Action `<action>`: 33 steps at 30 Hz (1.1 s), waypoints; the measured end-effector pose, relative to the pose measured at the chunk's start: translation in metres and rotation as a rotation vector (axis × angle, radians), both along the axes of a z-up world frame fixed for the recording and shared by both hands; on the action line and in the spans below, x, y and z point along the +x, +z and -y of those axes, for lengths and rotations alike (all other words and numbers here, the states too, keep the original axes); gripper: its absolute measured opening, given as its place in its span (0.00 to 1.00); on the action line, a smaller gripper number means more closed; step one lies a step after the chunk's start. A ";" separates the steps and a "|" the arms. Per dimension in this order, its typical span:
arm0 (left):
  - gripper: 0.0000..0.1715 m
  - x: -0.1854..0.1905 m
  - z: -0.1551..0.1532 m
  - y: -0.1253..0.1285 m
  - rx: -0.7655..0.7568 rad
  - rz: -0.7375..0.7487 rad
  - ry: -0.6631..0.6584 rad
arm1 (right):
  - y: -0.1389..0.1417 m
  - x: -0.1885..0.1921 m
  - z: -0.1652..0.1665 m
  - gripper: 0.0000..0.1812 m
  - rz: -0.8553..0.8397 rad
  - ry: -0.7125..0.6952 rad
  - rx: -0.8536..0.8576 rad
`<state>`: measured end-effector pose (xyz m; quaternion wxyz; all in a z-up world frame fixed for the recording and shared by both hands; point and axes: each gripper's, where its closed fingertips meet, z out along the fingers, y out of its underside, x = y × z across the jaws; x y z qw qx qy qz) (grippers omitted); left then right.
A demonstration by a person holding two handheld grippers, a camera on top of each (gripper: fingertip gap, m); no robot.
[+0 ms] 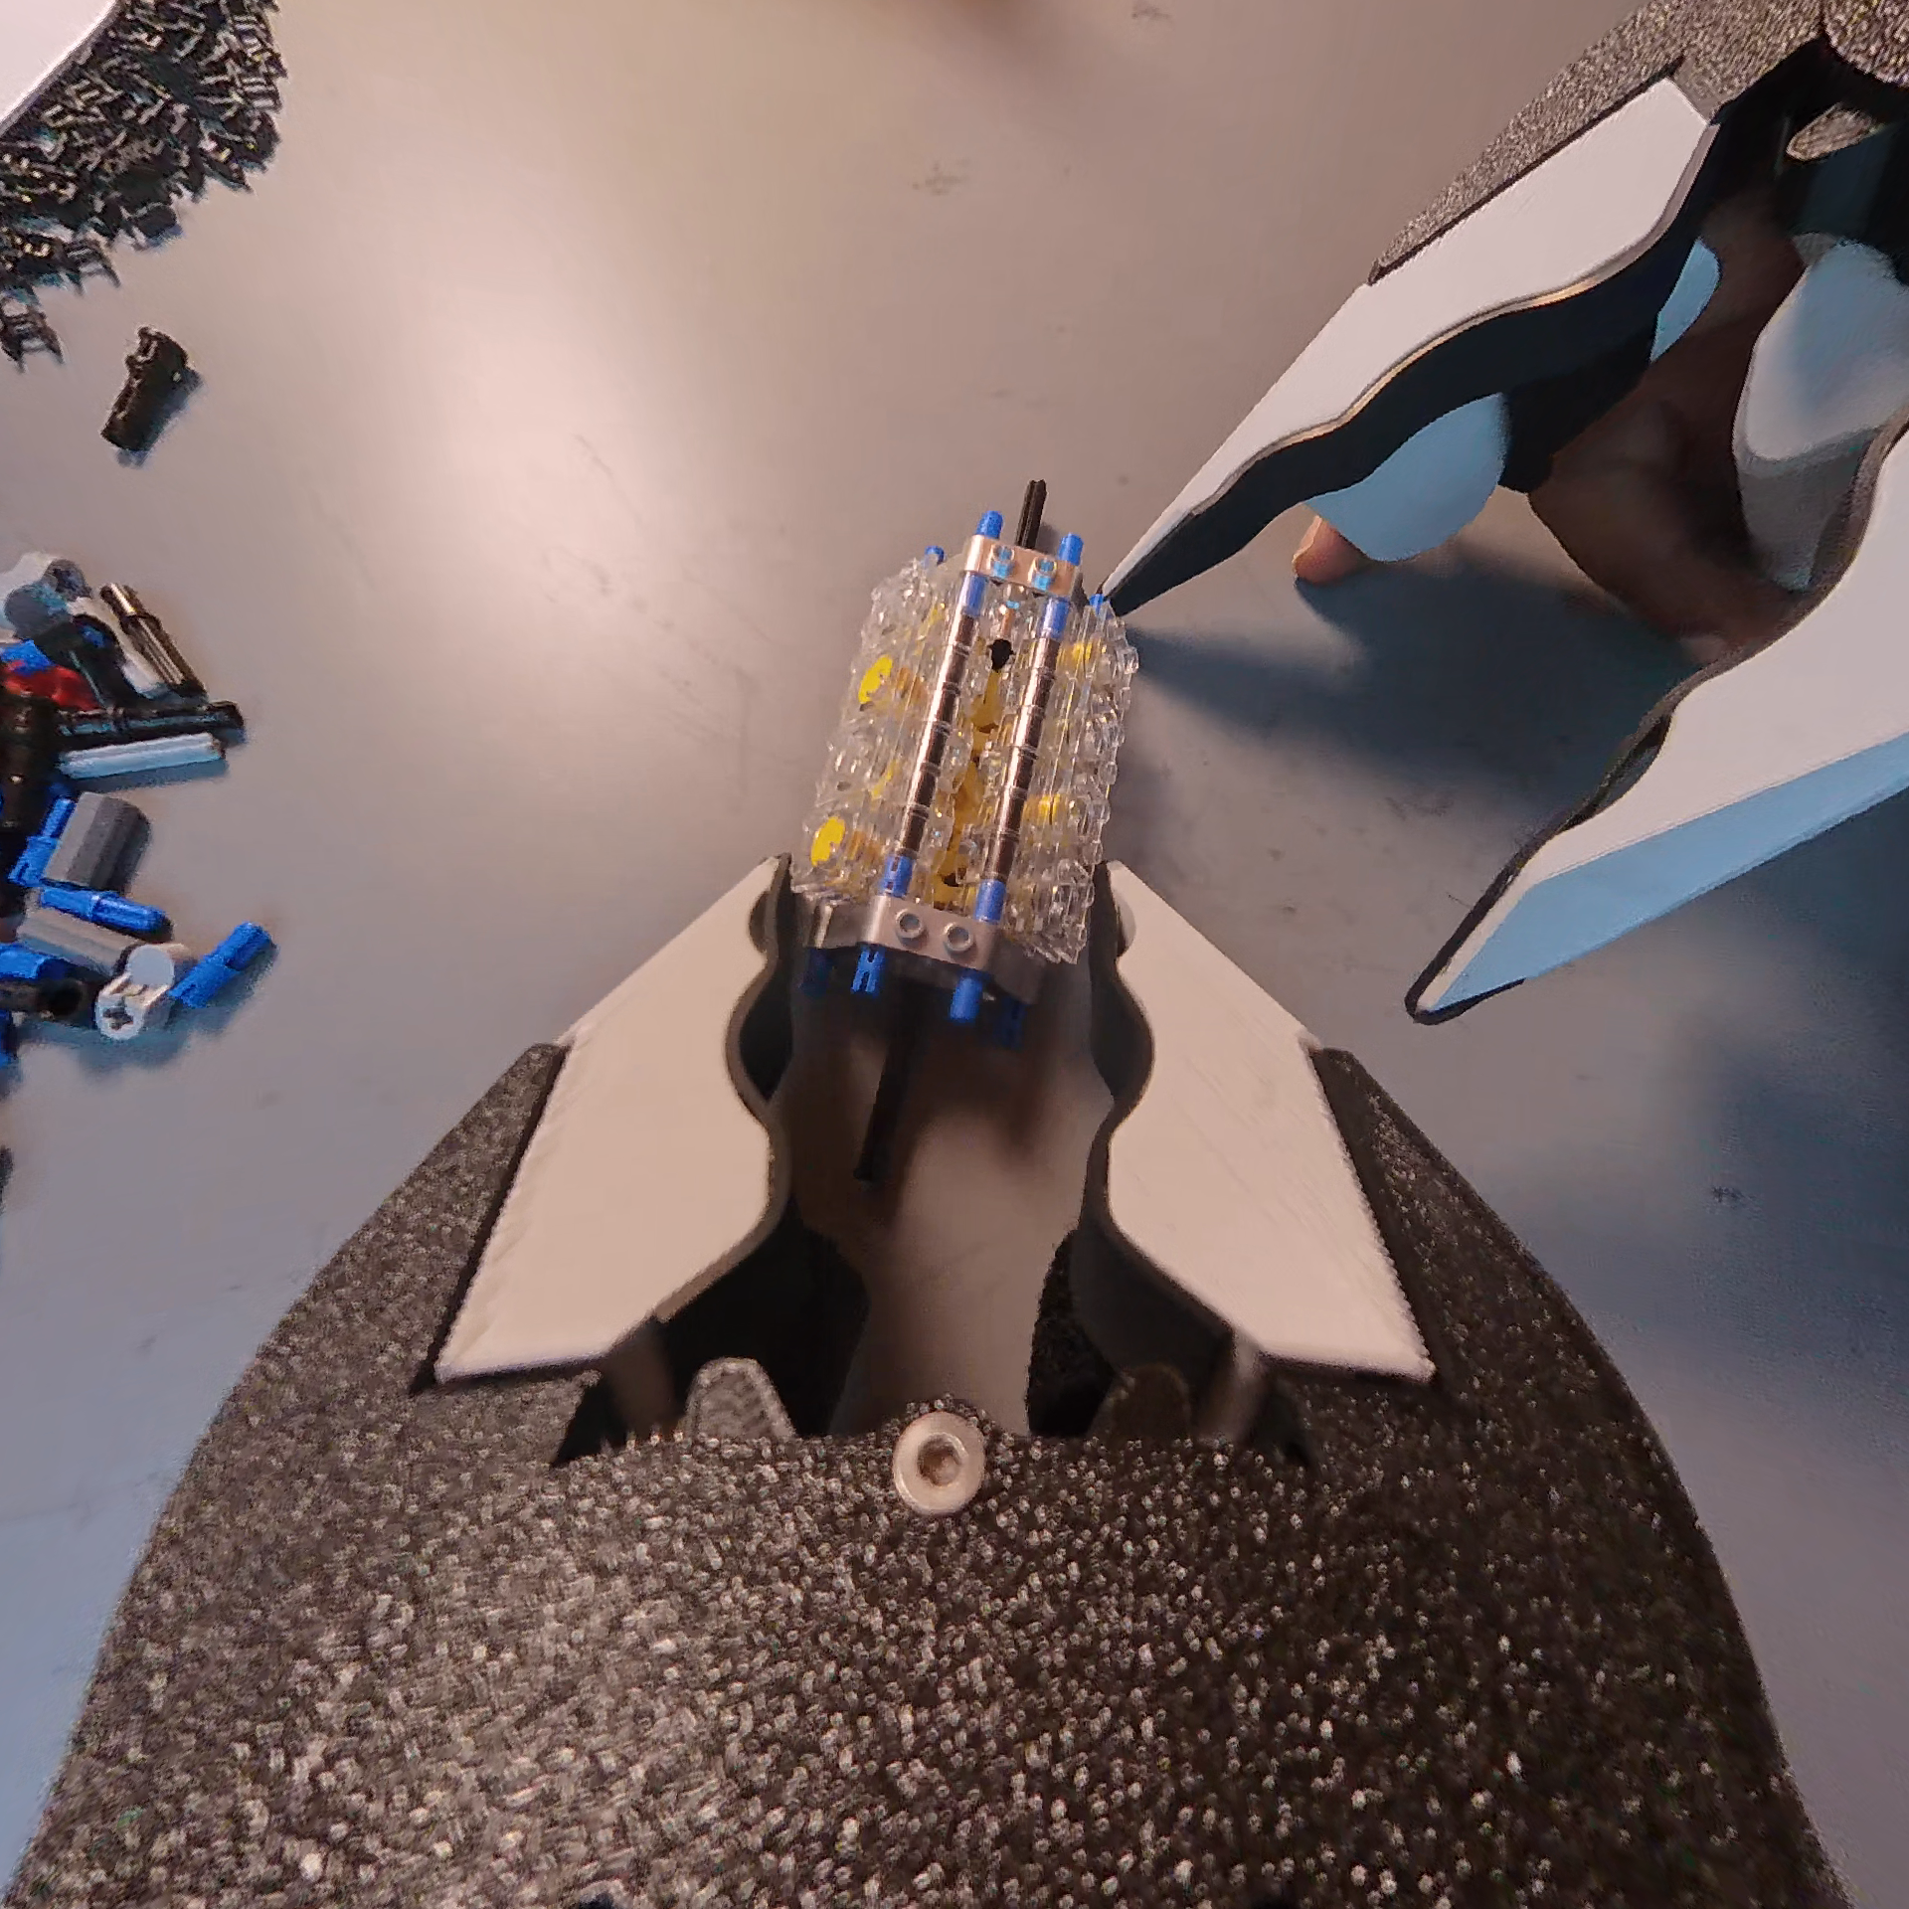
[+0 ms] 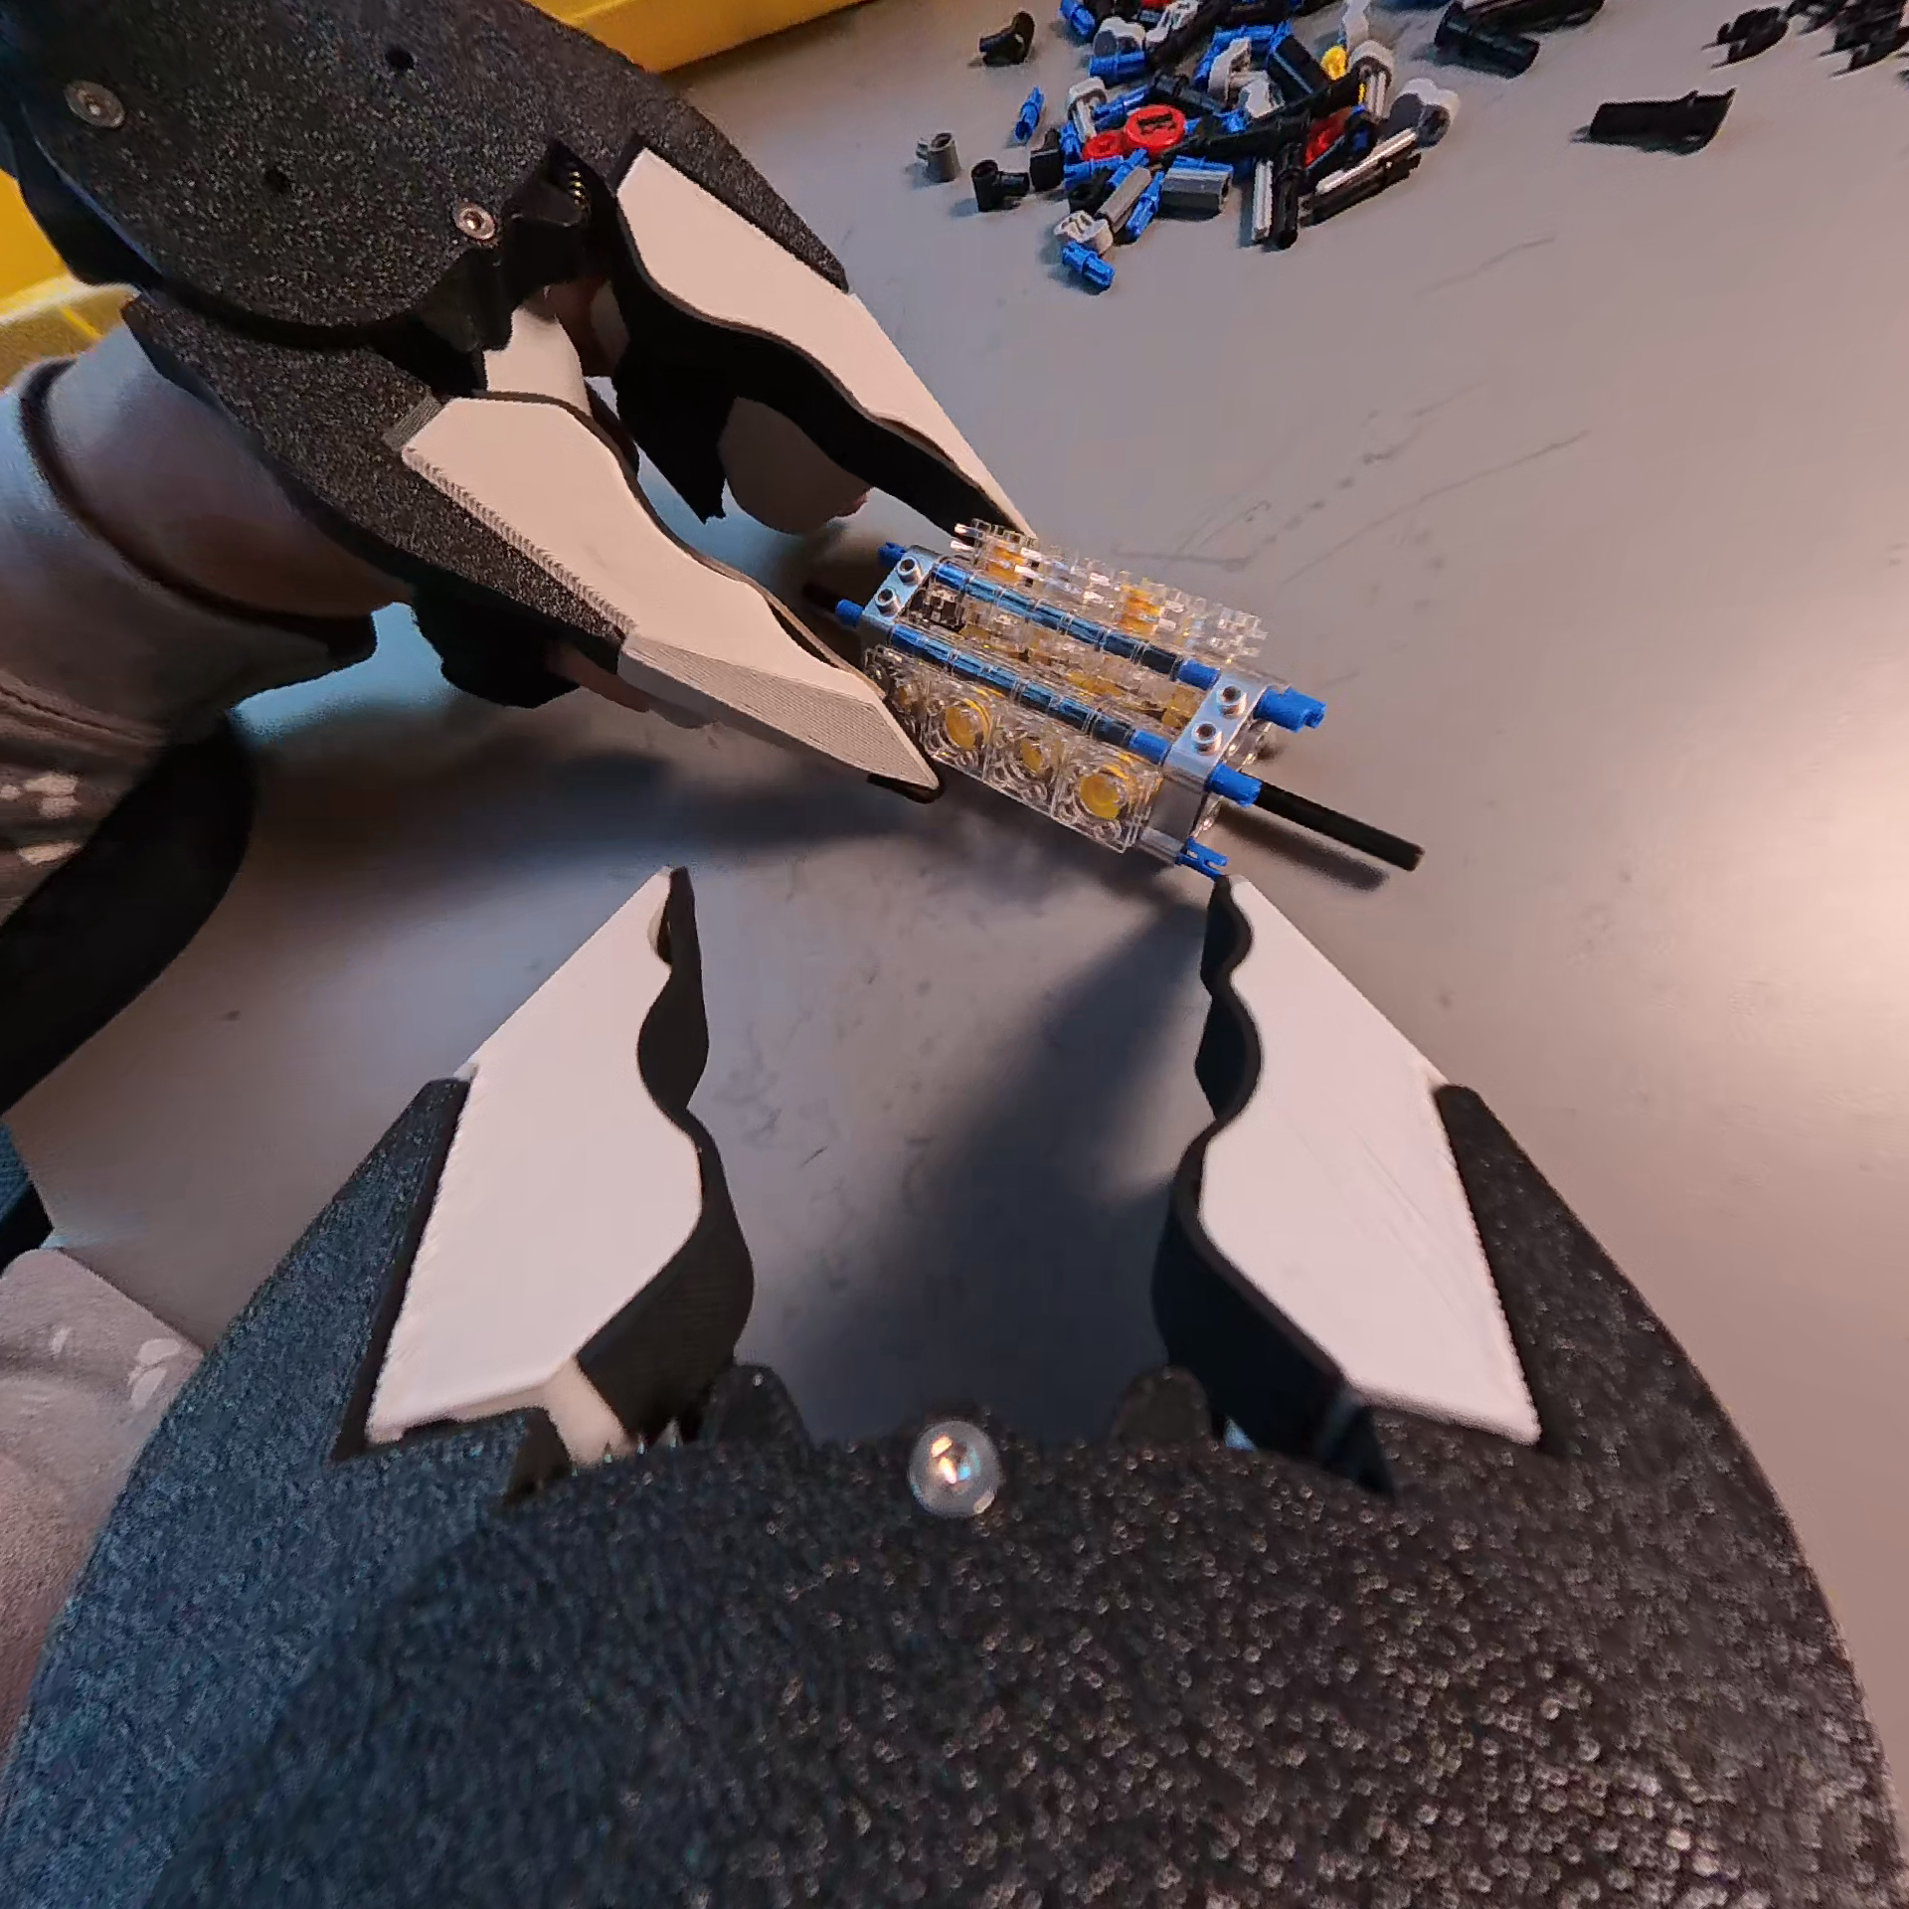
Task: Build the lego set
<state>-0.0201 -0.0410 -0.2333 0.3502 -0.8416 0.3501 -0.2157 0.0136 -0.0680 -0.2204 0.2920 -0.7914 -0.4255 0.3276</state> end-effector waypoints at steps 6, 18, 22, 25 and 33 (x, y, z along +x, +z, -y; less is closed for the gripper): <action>0.32 0.002 -0.001 0.000 0.002 -0.017 0.049 | -0.002 0.000 -0.008 0.53 0.023 -0.024 0.024; 0.31 0.003 -0.002 0.000 0.003 0.005 0.101 | -0.002 -0.007 -0.002 0.60 0.035 0.017 0.066; 0.32 0.002 -0.002 -0.001 0.013 -0.002 0.112 | 0.001 -0.006 -0.005 0.56 -0.008 0.007 0.028; 0.32 0.002 -0.005 -0.001 0.022 -0.017 0.136 | 0.000 -0.004 -0.013 0.55 0.000 0.013 0.032; 0.42 0.016 0.036 0.008 -0.139 0.149 -0.012 | 0.001 0.012 -0.082 0.49 0.074 0.033 0.164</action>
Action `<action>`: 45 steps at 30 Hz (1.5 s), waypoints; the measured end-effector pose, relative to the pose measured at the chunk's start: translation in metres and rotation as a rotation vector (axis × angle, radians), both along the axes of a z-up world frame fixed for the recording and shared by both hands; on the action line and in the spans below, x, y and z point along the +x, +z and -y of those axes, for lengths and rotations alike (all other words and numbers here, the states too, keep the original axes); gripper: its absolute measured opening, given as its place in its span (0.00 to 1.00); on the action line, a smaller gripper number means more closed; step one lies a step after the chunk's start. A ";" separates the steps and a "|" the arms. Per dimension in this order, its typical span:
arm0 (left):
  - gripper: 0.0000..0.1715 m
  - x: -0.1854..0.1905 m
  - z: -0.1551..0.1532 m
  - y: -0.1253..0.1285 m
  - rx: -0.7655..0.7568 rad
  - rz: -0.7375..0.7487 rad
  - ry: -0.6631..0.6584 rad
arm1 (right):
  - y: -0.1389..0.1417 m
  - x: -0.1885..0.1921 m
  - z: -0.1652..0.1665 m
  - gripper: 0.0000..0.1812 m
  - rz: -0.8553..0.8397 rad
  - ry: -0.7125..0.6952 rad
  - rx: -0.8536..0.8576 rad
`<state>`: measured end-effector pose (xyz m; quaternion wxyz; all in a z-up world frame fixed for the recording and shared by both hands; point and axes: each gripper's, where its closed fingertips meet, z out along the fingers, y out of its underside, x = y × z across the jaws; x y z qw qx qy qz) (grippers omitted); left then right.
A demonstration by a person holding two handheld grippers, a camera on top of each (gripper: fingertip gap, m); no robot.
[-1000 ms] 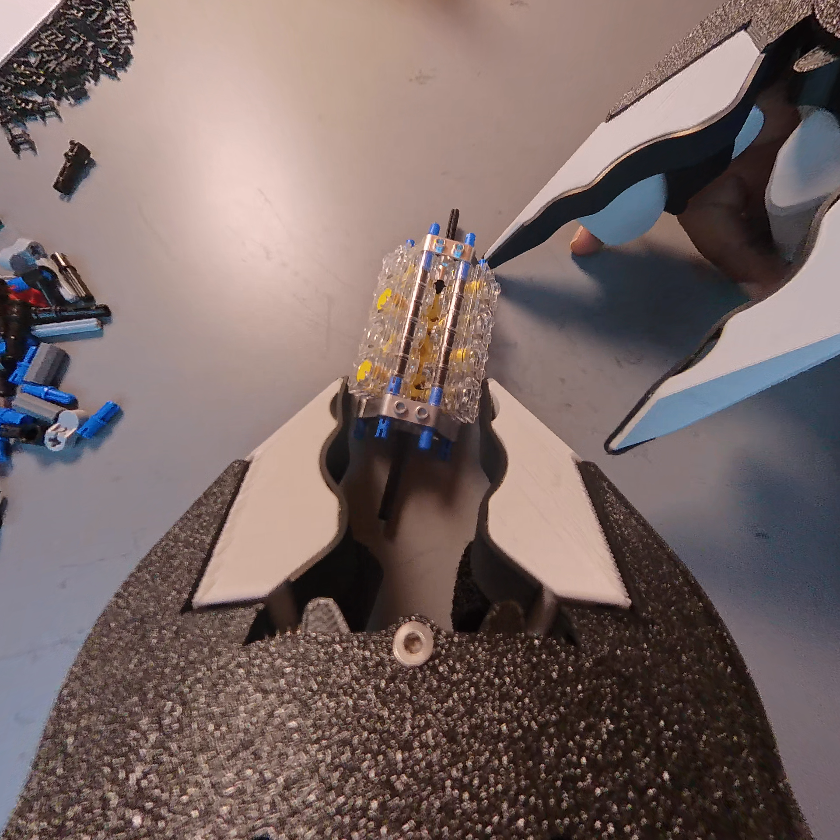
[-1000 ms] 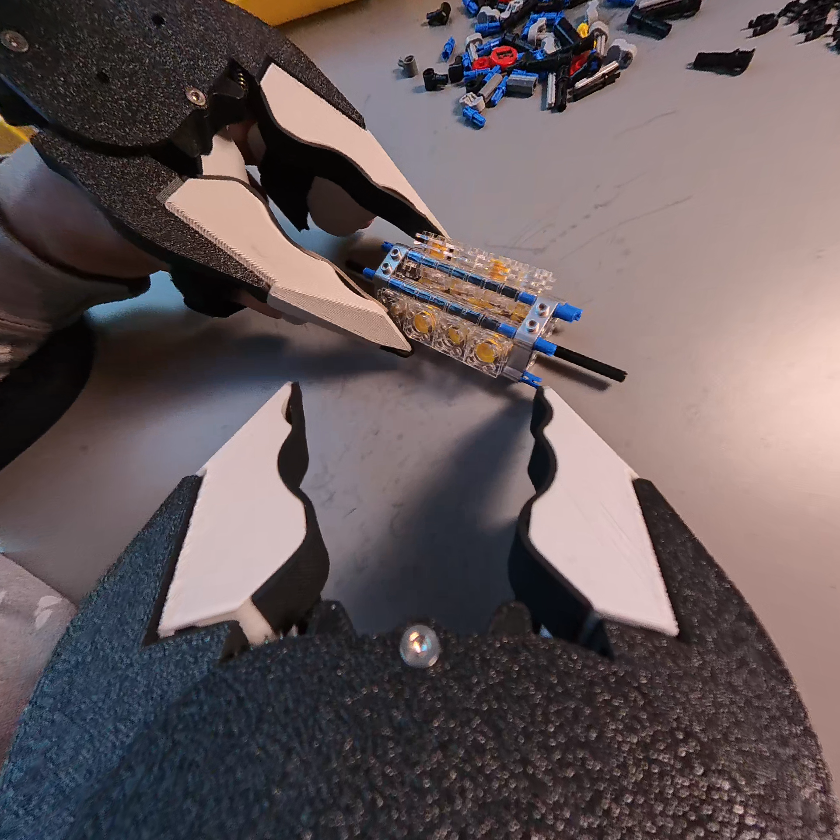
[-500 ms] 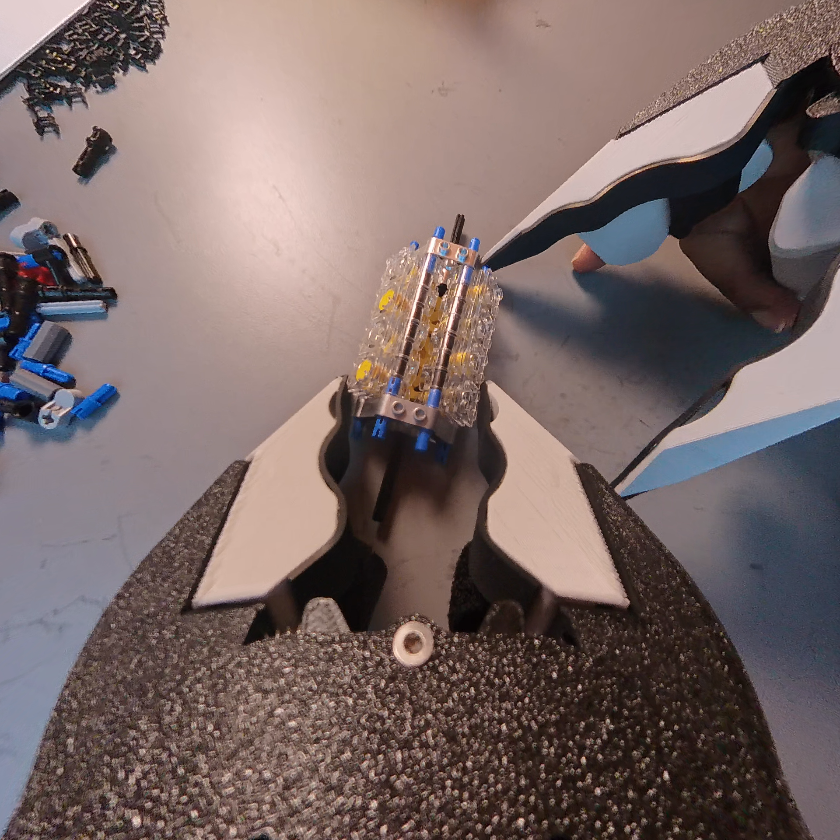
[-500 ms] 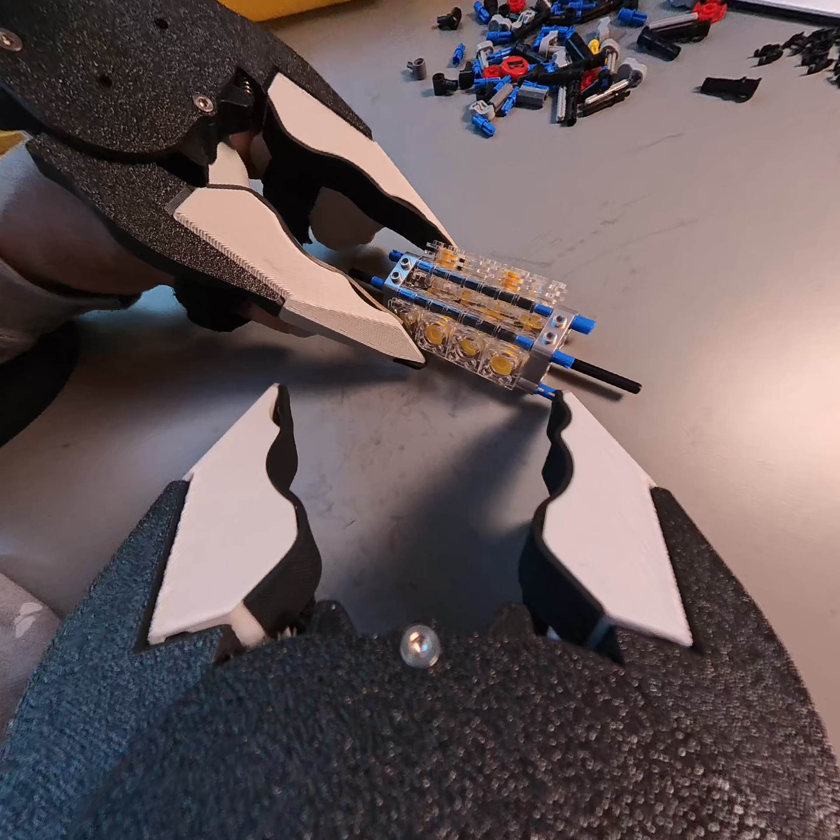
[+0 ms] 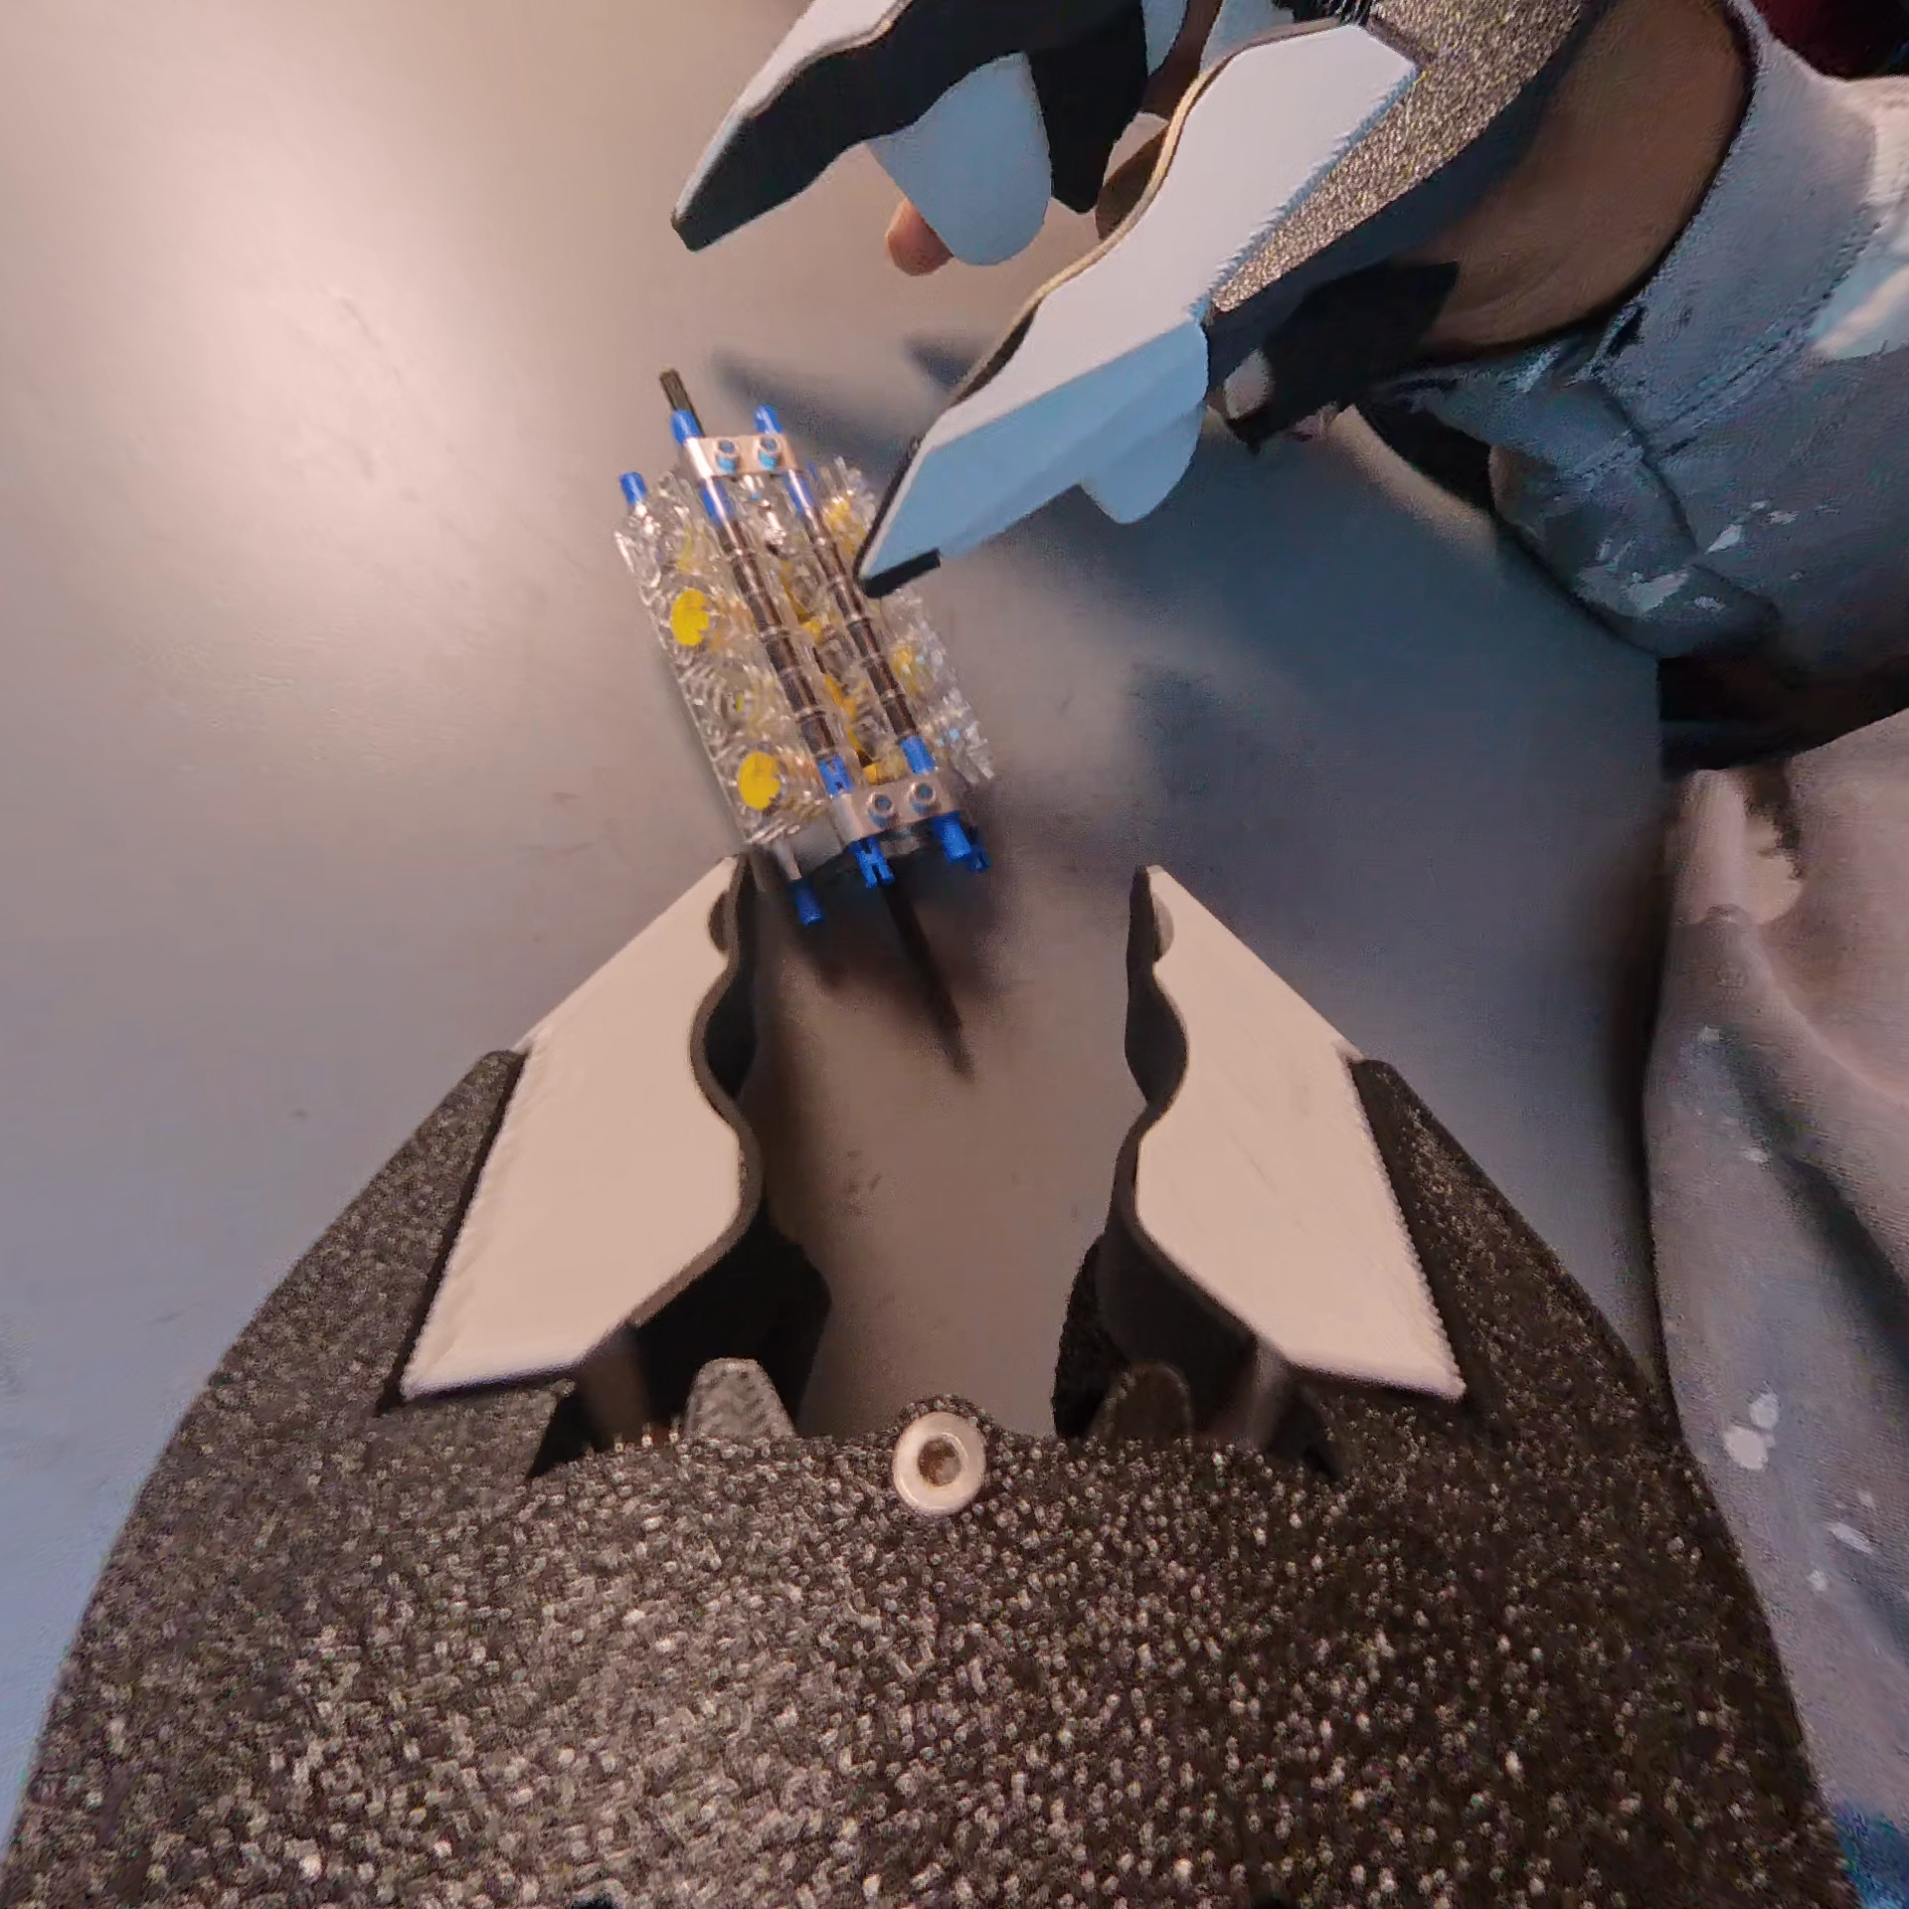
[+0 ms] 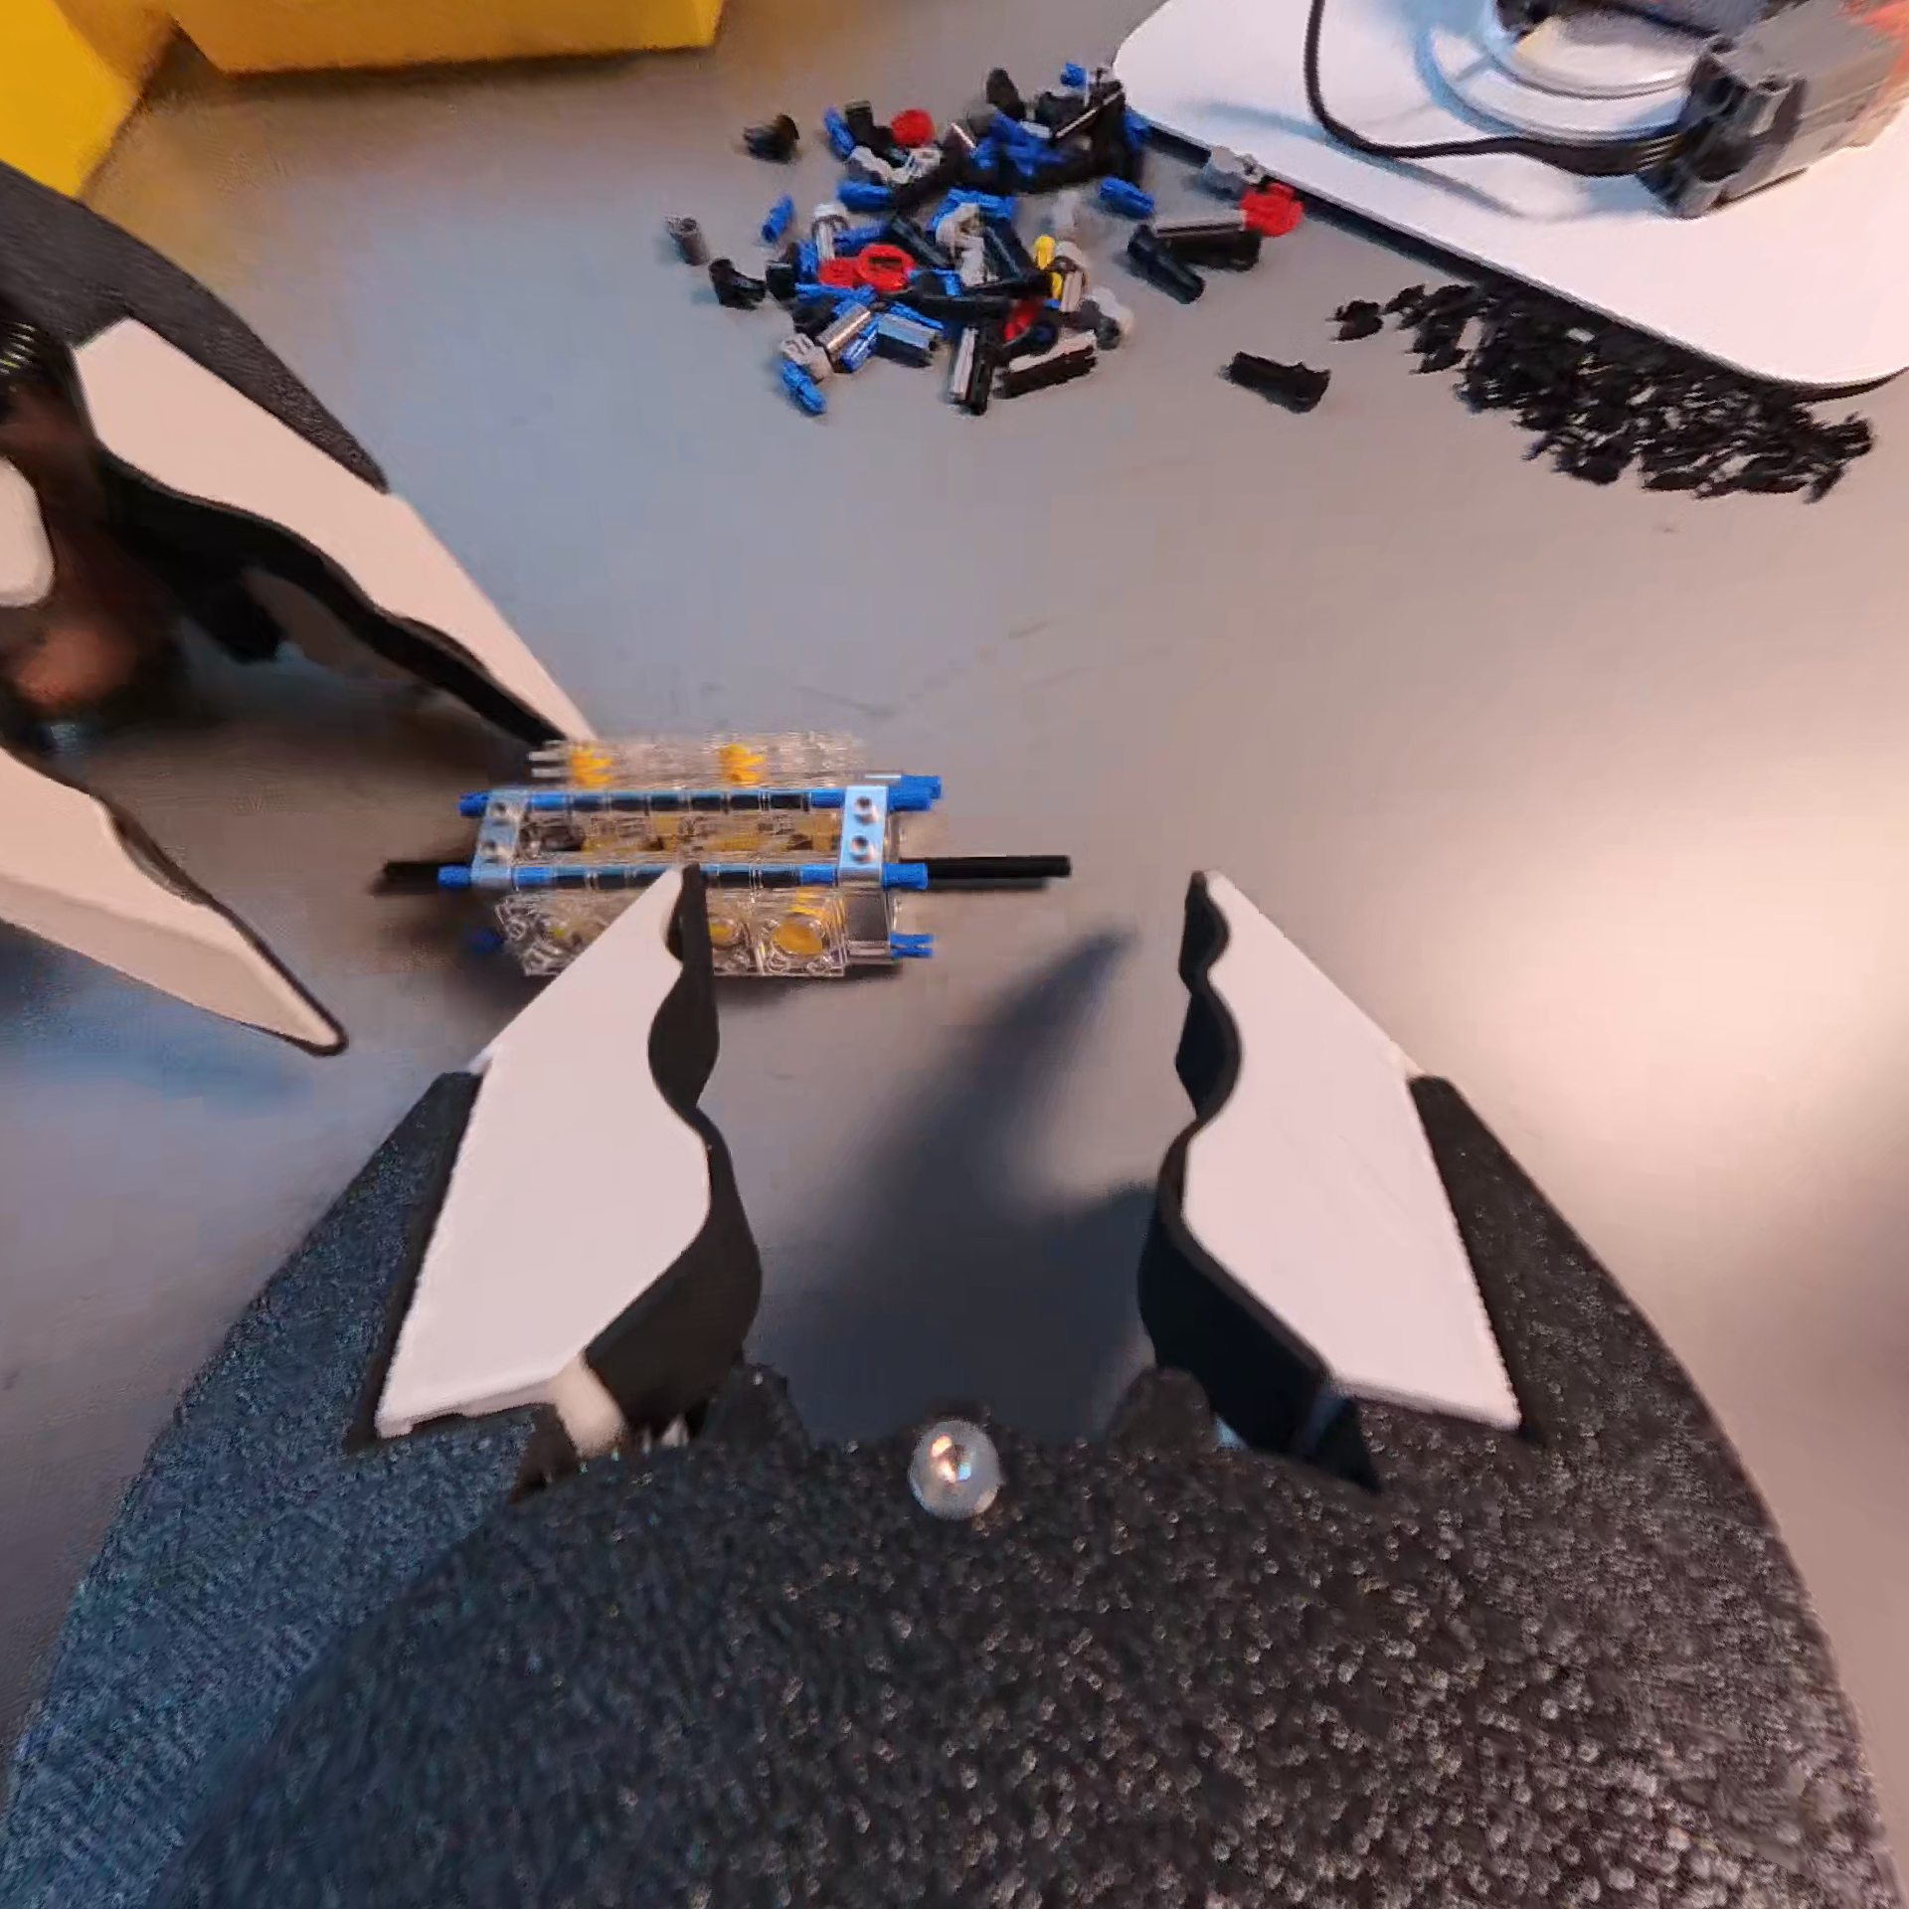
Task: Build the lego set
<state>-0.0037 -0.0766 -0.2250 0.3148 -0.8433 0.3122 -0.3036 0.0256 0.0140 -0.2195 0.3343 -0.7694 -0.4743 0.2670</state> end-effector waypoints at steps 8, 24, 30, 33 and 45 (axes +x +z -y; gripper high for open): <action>0.36 0.056 0.059 0.015 -0.011 0.115 -0.351 | 0.005 0.019 0.064 0.59 0.055 0.163 0.021; 0.51 0.044 -0.039 0.003 0.023 0.008 -0.259 | 0.002 0.043 0.062 0.42 0.242 0.620 0.236; 0.36 0.030 -0.028 0.001 -0.003 -0.013 -0.100 | -0.003 0.052 0.068 0.37 0.218 0.534 0.206; 0.34 0.021 -0.020 0.001 -0.009 -0.007 -0.017 | 0.000 0.053 0.079 0.35 0.194 0.505 0.204; 0.30 -0.004 0.004 0.002 -0.053 0.013 0.199 | -0.001 0.014 0.129 0.27 0.039 0.305 -0.035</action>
